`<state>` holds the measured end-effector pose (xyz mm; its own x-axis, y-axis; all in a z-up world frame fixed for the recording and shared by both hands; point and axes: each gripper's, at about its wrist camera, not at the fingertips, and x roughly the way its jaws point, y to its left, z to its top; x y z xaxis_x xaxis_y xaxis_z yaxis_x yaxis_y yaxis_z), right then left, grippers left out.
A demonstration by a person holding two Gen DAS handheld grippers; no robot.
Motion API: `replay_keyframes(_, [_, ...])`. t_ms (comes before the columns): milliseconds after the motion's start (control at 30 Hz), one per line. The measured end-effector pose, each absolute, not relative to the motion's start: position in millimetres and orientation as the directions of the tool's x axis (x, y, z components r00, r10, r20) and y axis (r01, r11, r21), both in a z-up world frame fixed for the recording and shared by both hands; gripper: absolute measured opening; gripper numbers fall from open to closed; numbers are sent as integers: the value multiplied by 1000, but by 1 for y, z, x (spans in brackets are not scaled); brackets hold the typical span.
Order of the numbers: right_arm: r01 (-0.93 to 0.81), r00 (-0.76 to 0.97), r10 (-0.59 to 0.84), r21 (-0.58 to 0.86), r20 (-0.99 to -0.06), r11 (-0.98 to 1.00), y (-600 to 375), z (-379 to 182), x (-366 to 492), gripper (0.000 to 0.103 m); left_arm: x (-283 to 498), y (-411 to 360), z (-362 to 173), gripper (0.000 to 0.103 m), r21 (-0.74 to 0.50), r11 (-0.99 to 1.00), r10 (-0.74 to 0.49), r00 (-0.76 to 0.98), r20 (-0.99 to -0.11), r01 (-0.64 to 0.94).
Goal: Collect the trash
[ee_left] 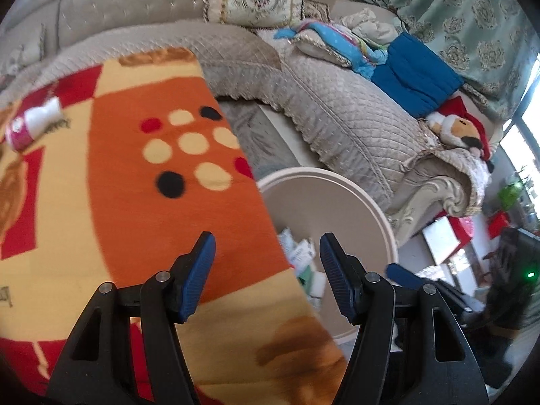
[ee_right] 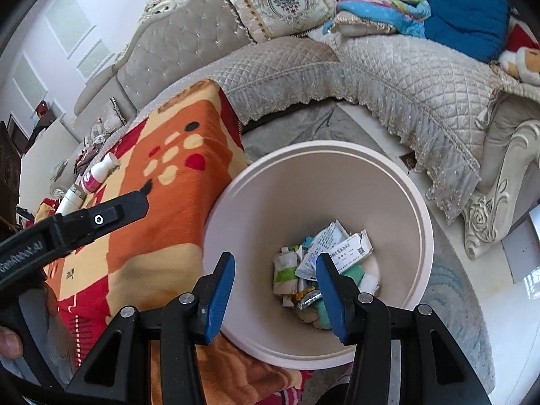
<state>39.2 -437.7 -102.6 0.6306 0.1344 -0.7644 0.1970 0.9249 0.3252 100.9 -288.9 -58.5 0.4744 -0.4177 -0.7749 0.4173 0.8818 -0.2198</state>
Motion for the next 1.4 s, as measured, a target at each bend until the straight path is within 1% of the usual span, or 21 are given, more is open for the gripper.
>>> replay_keyframes(133, [200,653,110,311,-749,929,-431,-95,31,48,89,-277,-58,63,-185,895,-394,524,-755,406])
replay_keyframes(200, [202,661,96,300,-744,932,-427,-91,27,51,83,-270,-56,63,-187,897,-396,540,-743,401])
replay_keyframes(267, [202,671,70,272,-738,941,-421,-85,23,62,76,-261,-53,63,-192,897,-403,563,-722,397])
replay_keyframes(300, [201,681,52,255,-730,946,-418,-81,20,64,73,-258,-51,63,-189,898,-404,571,-715,398])
replay_keyframes(433, [197,719,8,214,-695,957,-408,-64,10,64,58,-246,-39,63,-142,906,-385,634,-671,400])
replay_keyframes(633, [195,770,-35,183,-637,963,-391,-42,-2,65,41,-223,-23,63,-147,910,-391,680,-620,389])
replay_keyframes(700, [204,785,-50,182,-617,962,-388,-38,-5,70,37,-218,-21,63,-146,912,-389,691,-609,384])
replay_keyframes(733, [205,792,-53,184,-608,961,-387,-36,-7,76,36,-215,-20,63,-143,913,-387,696,-605,383])
replay_keyframes(767, [206,801,-56,187,-596,961,-384,-33,-9,77,33,-213,-20,63,-136,913,-384,700,-602,384])
replay_keyframes(967, [232,814,-105,154,-572,960,-375,-25,-15,77,22,-199,-16,63,-140,917,-383,723,-575,374])
replay_keyframes(1400, [264,819,-148,135,-554,955,-368,-14,-25,80,11,-189,-10,63,-123,922,-372,752,-544,367])
